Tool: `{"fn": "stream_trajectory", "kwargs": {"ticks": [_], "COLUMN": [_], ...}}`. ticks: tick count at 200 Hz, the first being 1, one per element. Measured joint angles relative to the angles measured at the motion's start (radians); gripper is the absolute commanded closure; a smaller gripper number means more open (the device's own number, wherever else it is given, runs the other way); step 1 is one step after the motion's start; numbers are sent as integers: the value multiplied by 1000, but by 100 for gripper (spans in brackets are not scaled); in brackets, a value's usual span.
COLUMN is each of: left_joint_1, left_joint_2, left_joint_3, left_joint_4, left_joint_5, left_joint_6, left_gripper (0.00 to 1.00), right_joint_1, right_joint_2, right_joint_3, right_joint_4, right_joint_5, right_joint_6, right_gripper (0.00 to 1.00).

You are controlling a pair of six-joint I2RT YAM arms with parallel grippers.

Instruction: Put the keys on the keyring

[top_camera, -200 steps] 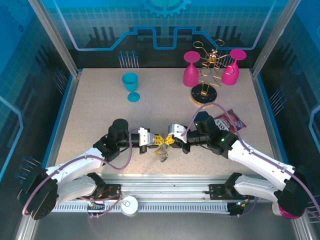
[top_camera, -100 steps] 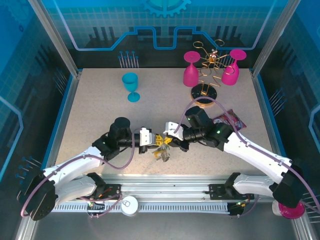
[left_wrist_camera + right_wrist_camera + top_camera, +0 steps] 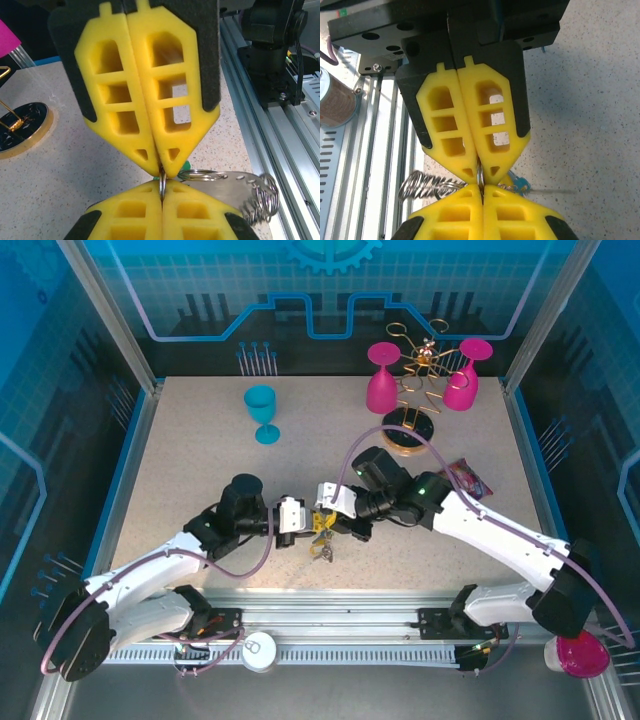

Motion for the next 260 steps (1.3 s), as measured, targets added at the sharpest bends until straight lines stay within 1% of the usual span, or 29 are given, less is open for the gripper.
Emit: {"fn": "stream_trajectory", "kwargs": {"ticks": [19,34,39,44,58,89,121,154,197,230,260], "left_joint_1": [0,0,0,0,0,0,0,0,0,0,0], "left_joint_2": [-1,-3,-6,-9,-19,-39,-39,-39,-39,-39,-40], "left_joint_3": [5,5,5,5,-3,-42,-66,-66,-69,-70,-72], "left_joint_4": [-15,-14,-10,-5,25,105,148,171,187,195,201], "left_joint_5": [-3,-3,-6,-9,-11,-10,-9,-8,-5,-6,-6], "left_joint_6": [3,2,2,3,1,-2,-7,-9,-9,-9,-9], "left_gripper": [100,100,100,100,100,100,100,100,100,100,100], "right_joint_1": [6,5,0,-5,-31,-94,-100,-101,-101,-101,-106], "right_joint_2": [20,16,10,0,-48,-166,-183,-171,-151,-148,-148], "right_joint_3": [27,26,18,7,-40,-145,-193,-203,-203,-203,-203], "right_joint_4": [-28,-24,-10,9,74,176,234,252,259,257,257], "right_joint_5": [11,9,2,-8,-41,-106,-149,-154,-157,-174,-182], "right_joint_6": [1,13,26,43,73,137,178,197,212,221,226], "right_gripper": [99,75,69,66,63,62,63,66,81,100,100]}}
